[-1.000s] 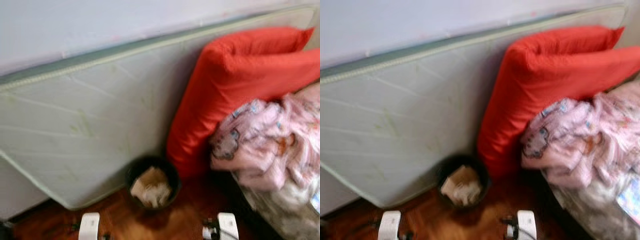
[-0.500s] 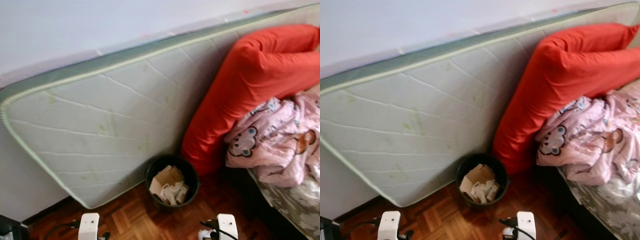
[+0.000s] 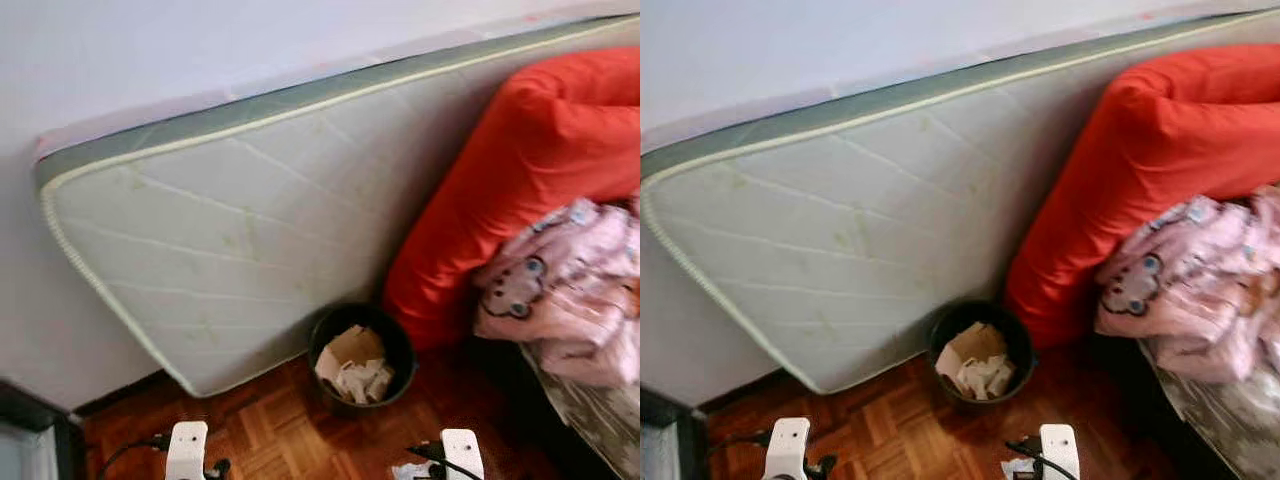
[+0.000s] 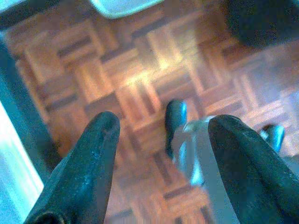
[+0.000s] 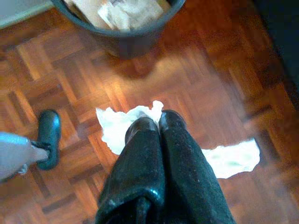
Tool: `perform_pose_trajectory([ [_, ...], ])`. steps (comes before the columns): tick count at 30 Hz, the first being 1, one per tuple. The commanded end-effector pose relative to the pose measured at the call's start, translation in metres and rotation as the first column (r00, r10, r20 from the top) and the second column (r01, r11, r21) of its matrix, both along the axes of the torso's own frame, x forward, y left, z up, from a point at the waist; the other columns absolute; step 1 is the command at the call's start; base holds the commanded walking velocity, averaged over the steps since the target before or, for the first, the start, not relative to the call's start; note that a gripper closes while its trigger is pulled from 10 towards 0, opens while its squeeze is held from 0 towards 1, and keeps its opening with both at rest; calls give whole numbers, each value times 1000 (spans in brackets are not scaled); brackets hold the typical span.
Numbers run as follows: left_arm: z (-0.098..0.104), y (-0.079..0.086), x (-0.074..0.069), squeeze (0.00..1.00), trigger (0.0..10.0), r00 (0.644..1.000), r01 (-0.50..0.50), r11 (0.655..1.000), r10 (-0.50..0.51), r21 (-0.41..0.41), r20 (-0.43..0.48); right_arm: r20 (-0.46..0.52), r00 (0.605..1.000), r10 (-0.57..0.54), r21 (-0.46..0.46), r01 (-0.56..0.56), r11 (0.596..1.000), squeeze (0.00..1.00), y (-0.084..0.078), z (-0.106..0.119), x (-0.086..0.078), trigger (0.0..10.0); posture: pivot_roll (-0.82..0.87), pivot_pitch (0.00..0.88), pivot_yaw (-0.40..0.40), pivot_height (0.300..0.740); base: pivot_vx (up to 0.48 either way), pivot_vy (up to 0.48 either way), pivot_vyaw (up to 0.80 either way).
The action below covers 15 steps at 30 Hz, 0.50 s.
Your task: Clean up the room
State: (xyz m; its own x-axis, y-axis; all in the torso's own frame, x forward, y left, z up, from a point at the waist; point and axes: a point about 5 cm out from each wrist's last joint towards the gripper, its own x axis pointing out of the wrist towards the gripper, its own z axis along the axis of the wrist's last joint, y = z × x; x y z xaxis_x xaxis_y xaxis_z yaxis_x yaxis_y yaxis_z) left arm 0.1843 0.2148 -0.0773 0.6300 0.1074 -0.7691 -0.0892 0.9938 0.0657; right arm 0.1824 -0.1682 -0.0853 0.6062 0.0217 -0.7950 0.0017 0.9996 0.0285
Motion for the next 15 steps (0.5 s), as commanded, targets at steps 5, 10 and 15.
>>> perform_pose_trajectory([
  [5, -2, -3, -1, 0, 10000, 1000, 6, 1000, -6, 2, -21, -38, 999, -20, -1, 20, 1000, 0, -4, -5, -12, 10000, 34, 107, -43, 740, 49, 0, 0],
  [10, -1, -4, 1, 0, 10000, 1000, 7, 1000, -7, 2, -12, -26, 1000, 13, -8, -13, 1000, 0, -3, -4, -9, 10000, 34, 107, -46, 740, 274, 0, 89],
  [15, 0, -5, 3, 0, 10000, 1000, 9, 1000, -9, 2, -3, -22, 1000, 11, -1, -11, 1000, 0, -3, -4, -8, 10000, 33, 105, -45, 740, 293, 0, 756],
])
